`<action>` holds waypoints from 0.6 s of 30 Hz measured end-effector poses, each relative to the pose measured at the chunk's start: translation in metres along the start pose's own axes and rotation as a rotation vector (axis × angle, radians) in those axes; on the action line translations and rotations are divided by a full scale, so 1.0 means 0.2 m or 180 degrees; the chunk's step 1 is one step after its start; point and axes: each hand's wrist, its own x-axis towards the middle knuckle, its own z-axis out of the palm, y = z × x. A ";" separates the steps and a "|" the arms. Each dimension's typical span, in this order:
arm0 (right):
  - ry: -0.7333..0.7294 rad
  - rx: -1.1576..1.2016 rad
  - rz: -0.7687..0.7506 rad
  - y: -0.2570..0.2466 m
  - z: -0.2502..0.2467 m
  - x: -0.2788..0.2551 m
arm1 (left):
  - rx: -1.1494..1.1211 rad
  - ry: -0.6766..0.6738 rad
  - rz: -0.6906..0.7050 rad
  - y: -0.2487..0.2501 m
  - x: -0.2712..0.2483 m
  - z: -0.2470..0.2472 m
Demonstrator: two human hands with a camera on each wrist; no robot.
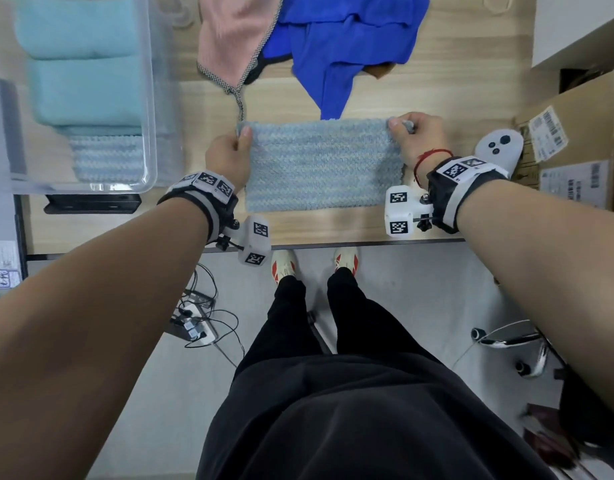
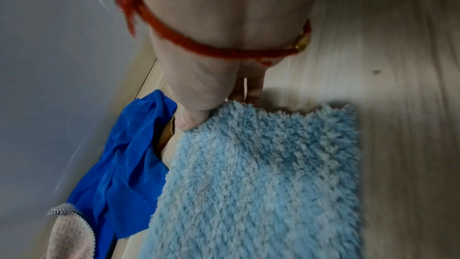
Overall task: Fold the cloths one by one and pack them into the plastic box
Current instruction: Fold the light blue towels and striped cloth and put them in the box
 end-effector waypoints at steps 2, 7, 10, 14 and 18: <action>0.0037 -0.0074 0.0022 -0.02 0.01 0.03 | 0.0093 -0.0037 -0.0039 0.00 0.03 0.01; 0.0112 -0.0365 -0.0033 -0.03 0.03 0.08 | 0.0157 -0.0020 -0.0191 -0.01 0.07 0.04; 0.0255 -0.0748 -0.0013 -0.03 0.03 0.10 | -0.0021 0.0076 -0.0276 -0.01 0.07 0.05; 0.0537 -0.0817 0.0093 -0.01 0.02 0.07 | -0.0363 0.0532 -0.0396 -0.01 0.05 0.05; 0.0380 -0.0790 0.0274 0.02 0.00 -0.01 | -0.0181 0.0461 0.0097 0.08 0.00 0.06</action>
